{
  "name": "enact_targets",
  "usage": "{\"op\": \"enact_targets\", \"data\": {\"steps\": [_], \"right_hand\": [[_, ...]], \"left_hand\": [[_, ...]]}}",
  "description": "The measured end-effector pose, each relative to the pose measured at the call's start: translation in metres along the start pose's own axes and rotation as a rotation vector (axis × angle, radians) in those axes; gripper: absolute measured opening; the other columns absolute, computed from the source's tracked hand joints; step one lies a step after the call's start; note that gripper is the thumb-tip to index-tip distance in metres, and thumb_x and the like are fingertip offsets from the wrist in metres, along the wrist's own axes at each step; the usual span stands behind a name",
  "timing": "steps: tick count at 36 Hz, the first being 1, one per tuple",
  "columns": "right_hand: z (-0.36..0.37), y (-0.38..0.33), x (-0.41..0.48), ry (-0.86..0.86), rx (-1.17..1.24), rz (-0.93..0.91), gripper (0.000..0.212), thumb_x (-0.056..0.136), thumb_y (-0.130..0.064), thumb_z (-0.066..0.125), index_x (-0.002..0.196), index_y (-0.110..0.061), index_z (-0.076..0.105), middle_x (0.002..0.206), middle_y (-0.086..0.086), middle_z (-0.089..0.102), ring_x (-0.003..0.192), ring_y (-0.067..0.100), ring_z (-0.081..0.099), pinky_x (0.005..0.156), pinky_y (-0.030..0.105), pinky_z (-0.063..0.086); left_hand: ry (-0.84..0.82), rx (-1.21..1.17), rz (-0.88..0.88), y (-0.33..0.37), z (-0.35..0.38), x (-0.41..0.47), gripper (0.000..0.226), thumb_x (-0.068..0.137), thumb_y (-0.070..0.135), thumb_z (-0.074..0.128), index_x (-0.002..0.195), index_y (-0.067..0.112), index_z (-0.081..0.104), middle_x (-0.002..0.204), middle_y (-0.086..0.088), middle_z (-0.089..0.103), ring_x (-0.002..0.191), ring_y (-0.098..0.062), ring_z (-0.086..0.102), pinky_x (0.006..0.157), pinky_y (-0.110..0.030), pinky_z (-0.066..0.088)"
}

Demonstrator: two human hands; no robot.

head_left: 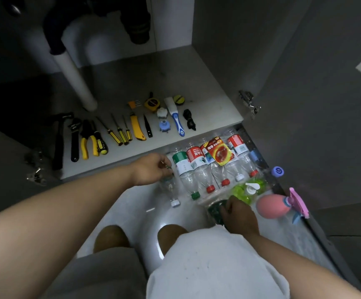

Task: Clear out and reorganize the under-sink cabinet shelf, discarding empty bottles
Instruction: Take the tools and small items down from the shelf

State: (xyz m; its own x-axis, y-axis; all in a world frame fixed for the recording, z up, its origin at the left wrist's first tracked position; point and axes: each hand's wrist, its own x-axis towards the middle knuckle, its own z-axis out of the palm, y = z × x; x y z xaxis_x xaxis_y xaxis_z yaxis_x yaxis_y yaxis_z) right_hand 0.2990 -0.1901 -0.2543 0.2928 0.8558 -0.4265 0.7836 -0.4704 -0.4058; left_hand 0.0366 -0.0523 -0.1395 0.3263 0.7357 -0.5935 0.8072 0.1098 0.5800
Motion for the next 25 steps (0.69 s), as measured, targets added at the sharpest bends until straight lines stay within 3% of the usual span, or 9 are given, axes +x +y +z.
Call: {"op": "enact_targets", "data": {"steps": [3,6,10,12,14,16,19,22,25], "right_hand": [[-0.015,-0.030,0.002,-0.007,0.115,-0.193,0.029,0.092,-0.022,0.061,0.067,-0.021,0.047,0.063,-0.001,0.056,0.066,0.025,0.056,0.063,0.039,0.047],[-0.028,-0.066,0.017,0.008,0.171,-0.328,0.022,0.094,-0.021,0.061,0.073,-0.021,0.055,0.065,-0.002,0.059,0.065,0.017,0.059,0.063,0.035,0.050],[-0.044,-0.115,0.063,-0.060,0.104,-0.452,0.005,0.092,-0.021,0.064,0.091,-0.024,0.060,0.093,0.000,0.060,0.078,0.015,0.059,0.071,0.033,0.053],[-0.049,-0.135,0.094,-0.081,0.043,-0.494,0.016,0.091,-0.023,0.067,0.104,-0.026,0.058,0.107,0.001,0.052,0.081,0.013,0.058,0.066,0.022,0.046],[-0.051,-0.152,0.124,-0.100,0.034,-0.494,0.032,0.091,-0.019,0.067,0.120,-0.029,0.055,0.118,0.003,0.042,0.081,0.014,0.061,0.062,0.015,0.048],[-0.053,-0.165,0.154,-0.078,0.017,-0.464,0.046,0.092,-0.015,0.067,0.131,-0.032,0.050,0.126,0.003,0.036,0.082,0.015,0.061,0.072,0.019,0.056],[-0.052,-0.182,0.194,-0.042,-0.083,-0.431,0.056,0.093,-0.018,0.064,0.144,-0.031,0.044,0.135,0.010,0.035,0.096,0.027,0.061,0.098,0.033,0.050],[-0.047,-0.192,0.226,-0.079,-0.184,-0.392,0.052,0.092,-0.022,0.064,0.142,-0.027,0.050,0.135,0.012,0.040,0.113,0.034,0.057,0.106,0.038,0.046],[-0.038,-0.197,0.241,-0.024,-0.231,-0.361,0.029,0.090,-0.017,0.067,0.119,-0.017,0.066,0.124,0.009,0.051,0.103,0.028,0.059,0.091,0.031,0.048]], "left_hand": [[0.046,0.037,0.012,-0.004,-0.020,-0.013,0.029,0.099,0.030,0.064,0.126,0.018,0.064,0.118,-0.003,0.068,0.108,-0.019,0.064,0.102,-0.040,0.052],[0.081,0.056,0.008,-0.013,-0.039,-0.020,0.027,0.100,0.030,0.063,0.124,0.018,0.063,0.118,-0.003,0.067,0.108,-0.019,0.064,0.102,-0.039,0.052],[0.126,0.075,0.019,-0.028,-0.059,-0.012,0.024,0.100,0.031,0.063,0.121,0.019,0.065,0.115,-0.001,0.066,0.107,-0.018,0.063,0.099,-0.038,0.053],[0.157,0.083,0.031,-0.035,-0.067,0.001,0.024,0.100,0.031,0.063,0.121,0.020,0.065,0.114,-0.001,0.065,0.106,-0.019,0.062,0.099,-0.038,0.052],[0.185,0.070,0.049,-0.043,-0.073,0.017,0.022,0.100,0.027,0.062,0.120,0.019,0.065,0.114,-0.001,0.066,0.107,-0.018,0.063,0.099,-0.038,0.052],[0.207,0.059,0.075,-0.050,-0.077,0.035,0.020,0.100,0.022,0.061,0.119,0.019,0.067,0.115,0.001,0.067,0.109,-0.015,0.062,0.099,-0.031,0.051],[0.242,0.050,0.122,-0.059,-0.080,0.063,0.021,0.100,0.018,0.059,0.119,0.020,0.068,0.116,0.005,0.066,0.109,-0.010,0.061,0.094,-0.021,0.046],[0.287,-0.005,0.171,-0.065,-0.078,0.086,0.019,0.100,0.017,0.059,0.115,0.025,0.068,0.109,0.011,0.066,0.102,-0.003,0.062,0.085,-0.015,0.046],[0.306,-0.140,0.200,-0.068,-0.074,0.103,0.019,0.099,0.013,0.059,0.112,0.024,0.068,0.104,0.010,0.067,0.098,-0.004,0.064,0.082,-0.013,0.051]]}}
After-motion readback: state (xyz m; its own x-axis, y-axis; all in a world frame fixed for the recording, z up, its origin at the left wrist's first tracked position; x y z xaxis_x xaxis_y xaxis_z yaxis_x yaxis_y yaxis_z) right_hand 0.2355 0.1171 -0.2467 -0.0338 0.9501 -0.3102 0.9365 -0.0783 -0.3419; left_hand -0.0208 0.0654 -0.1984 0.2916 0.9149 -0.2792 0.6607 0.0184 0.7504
